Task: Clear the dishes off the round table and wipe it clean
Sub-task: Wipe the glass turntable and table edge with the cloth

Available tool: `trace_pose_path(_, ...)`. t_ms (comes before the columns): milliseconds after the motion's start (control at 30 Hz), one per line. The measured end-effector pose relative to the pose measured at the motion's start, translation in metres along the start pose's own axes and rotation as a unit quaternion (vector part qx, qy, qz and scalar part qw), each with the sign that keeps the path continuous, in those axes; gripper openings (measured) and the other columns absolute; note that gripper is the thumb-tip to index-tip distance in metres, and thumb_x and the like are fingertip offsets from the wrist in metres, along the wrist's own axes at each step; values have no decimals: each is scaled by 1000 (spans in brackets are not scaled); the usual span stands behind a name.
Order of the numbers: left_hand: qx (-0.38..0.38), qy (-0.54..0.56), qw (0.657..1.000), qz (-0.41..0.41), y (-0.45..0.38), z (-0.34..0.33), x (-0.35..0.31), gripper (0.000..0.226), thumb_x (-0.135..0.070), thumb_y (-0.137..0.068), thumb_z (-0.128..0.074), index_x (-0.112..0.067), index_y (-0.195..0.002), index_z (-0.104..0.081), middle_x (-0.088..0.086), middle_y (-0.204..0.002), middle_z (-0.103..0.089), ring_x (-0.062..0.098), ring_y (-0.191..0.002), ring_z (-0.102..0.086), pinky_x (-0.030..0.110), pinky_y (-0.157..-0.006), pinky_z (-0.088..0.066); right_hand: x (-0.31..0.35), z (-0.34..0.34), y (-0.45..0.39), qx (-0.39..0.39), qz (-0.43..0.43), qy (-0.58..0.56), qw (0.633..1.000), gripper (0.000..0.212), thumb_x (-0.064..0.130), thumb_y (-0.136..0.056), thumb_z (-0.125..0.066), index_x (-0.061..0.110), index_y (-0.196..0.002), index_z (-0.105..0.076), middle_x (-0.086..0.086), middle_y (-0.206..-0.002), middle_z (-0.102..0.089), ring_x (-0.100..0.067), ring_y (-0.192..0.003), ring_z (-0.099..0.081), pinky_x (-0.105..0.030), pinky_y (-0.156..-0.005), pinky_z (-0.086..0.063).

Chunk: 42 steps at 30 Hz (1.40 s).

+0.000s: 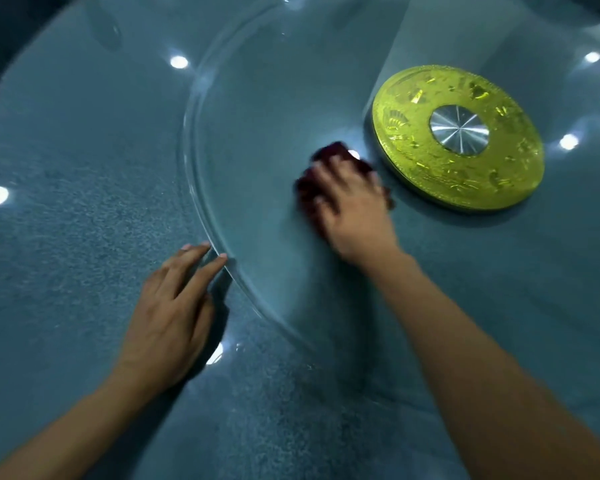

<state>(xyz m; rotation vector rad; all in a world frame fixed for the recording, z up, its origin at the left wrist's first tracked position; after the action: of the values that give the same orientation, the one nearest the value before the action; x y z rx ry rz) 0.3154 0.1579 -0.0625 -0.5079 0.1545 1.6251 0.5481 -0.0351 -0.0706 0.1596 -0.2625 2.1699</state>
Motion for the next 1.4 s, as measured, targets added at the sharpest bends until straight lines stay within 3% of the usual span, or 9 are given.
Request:
trace_pose_path(200,6,-15,1000,0,8,-9,-9,52,-25,-96,-42,-14,-146,-53,9,-156,-45,33,-144,-41,50,-109,-39,-146,42,-6,-8,-360,33,932,60,44,-104,-27,24,-160,-18,-8,-167,-12,-23,-154,-10,-54,-123,-2)
trace_pose_path(367,0,-2,1000,-31,22,-11,-26,53,-24,-93,-45,-14,-144,-55,10,-153,-48,34,-141,-44,48,-106,-38,5,3,-16,-22,-73,24,997,62,44,-98,-29,18,-153,-39,-14,-159,-35,-29,-148,-31,-58,-120,-16)
trace_pose_path(567,14,-2,996,-91,39,-17,-50,56,-24,-87,-54,-15,-143,-58,12,-147,-53,35,-133,-50,49,-103,-43,114,-19,2,68,221,-2,973,58,49,-99,-35,33,-155,-31,3,-163,-29,-13,-151,-23,-44,-125,-9)
trace_pose_path(733,29,-2,987,-158,48,-23,-65,57,-22,-84,-65,-19,-140,-61,12,-139,-59,36,-128,-54,49,-106,-41,-32,7,-18,5,-55,21,998,62,50,-97,-25,30,-156,-32,-5,-163,-28,-22,-151,-24,-50,-123,-11)
trace_pose_path(900,22,29,993,-110,38,-17,-55,51,-22,-90,-56,-18,-141,-60,15,-141,-55,34,-132,-50,50,-108,-40,-129,39,-4,8,-337,31,941,61,46,-104,-26,25,-160,-15,-9,-168,-11,-24,-154,-9,-55,-123,-1)
trace_pose_path(1067,-14,20,1000,-11,20,-2,-20,48,-18,-95,-50,-8,-141,-57,14,-147,-49,33,-135,-48,42,-112,-35,25,4,13,-12,-50,15,999,62,46,-98,-29,20,-154,-37,-13,-160,-33,-29,-148,-30,-55,-121,-15)
trace_pose_path(1233,-19,7,999,45,3,7,4,50,-21,-95,-42,-5,-141,-52,13,-150,-45,32,-135,-47,42,-113,-35,109,-12,36,50,179,-9,982,58,47,-101,-36,31,-156,-31,1,-164,-28,-14,-152,-21,-46,-125,-9)
trace_pose_path(1300,-11,8,999,37,0,7,6,50,-21,-95,-41,-5,-140,-54,12,-150,-47,31,-140,-44,44,-115,-36,69,-8,31,46,159,-6,986,58,48,-100,-36,31,-156,-33,0,-162,-31,-17,-150,-26,-47,-123,-14)
trace_pose_path(1400,10,3,1000,19,4,-1,-1,47,-23,-96,-41,-5,-137,-57,14,-145,-54,28,-142,-43,45,-114,-37,-30,8,18,-11,-62,31,998,62,49,-97,-29,29,-155,-34,-7,-161,-32,-25,-149,-29,-53,-121,-16)
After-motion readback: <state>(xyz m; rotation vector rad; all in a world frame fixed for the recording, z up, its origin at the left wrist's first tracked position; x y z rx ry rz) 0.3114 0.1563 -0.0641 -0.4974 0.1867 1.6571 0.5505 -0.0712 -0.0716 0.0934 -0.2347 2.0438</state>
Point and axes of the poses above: each hand's wrist, its own y-axis away from the middle knuckle, its own z-axis out of the back of the hand, x = y × z, the point moved 3 cm from there along -y, towards the middle knuckle
